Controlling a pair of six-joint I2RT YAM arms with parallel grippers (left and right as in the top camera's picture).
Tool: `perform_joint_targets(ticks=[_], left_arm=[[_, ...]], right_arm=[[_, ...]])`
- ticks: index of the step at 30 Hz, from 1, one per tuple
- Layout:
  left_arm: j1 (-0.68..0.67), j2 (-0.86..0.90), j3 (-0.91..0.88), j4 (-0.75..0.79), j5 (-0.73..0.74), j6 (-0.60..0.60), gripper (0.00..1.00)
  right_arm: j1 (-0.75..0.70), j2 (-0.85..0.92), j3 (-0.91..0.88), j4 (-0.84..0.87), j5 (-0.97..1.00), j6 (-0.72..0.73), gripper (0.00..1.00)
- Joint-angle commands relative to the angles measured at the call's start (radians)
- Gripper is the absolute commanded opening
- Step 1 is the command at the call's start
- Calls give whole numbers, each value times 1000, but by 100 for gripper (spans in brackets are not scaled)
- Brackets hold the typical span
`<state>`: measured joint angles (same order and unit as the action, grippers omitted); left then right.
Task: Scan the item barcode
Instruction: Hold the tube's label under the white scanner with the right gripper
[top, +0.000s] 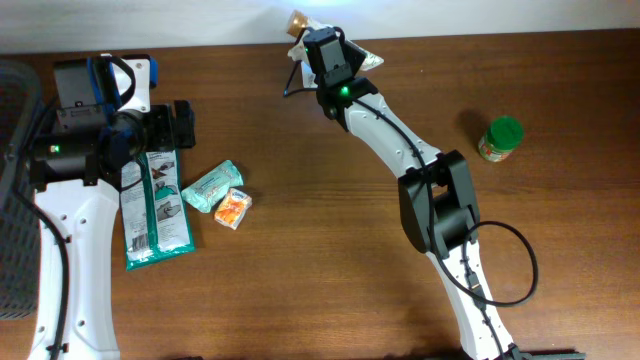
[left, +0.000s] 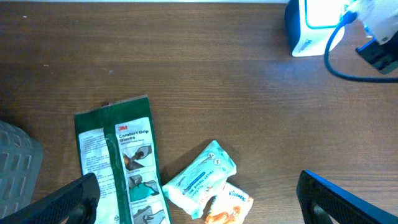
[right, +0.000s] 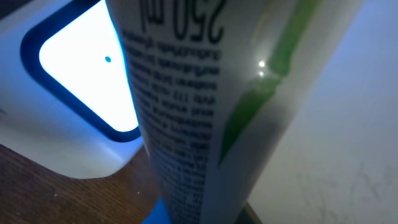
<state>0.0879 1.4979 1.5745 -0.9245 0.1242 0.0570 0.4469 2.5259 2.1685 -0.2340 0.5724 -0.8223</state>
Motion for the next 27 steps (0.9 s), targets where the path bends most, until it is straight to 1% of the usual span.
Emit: perform_joint_targets(ticks=[1, 8, 15, 24, 27], left_arm=[[0, 2, 13, 2, 11, 9, 99], [0, 2, 13, 2, 11, 9, 99], [0, 2, 13, 2, 11, 9, 99], [0, 2, 13, 2, 11, 9, 99], [0, 2, 13, 2, 11, 9, 99]], right_arm=[[-4, 19, 18, 22, 47, -42, 4], [-9, 18, 18, 29, 51, -42, 4], [-9, 14, 18, 33, 122, -64, 4], [-8, -31, 18, 25, 196, -64, 4], [-6, -58, 18, -10, 199, -64, 4]])
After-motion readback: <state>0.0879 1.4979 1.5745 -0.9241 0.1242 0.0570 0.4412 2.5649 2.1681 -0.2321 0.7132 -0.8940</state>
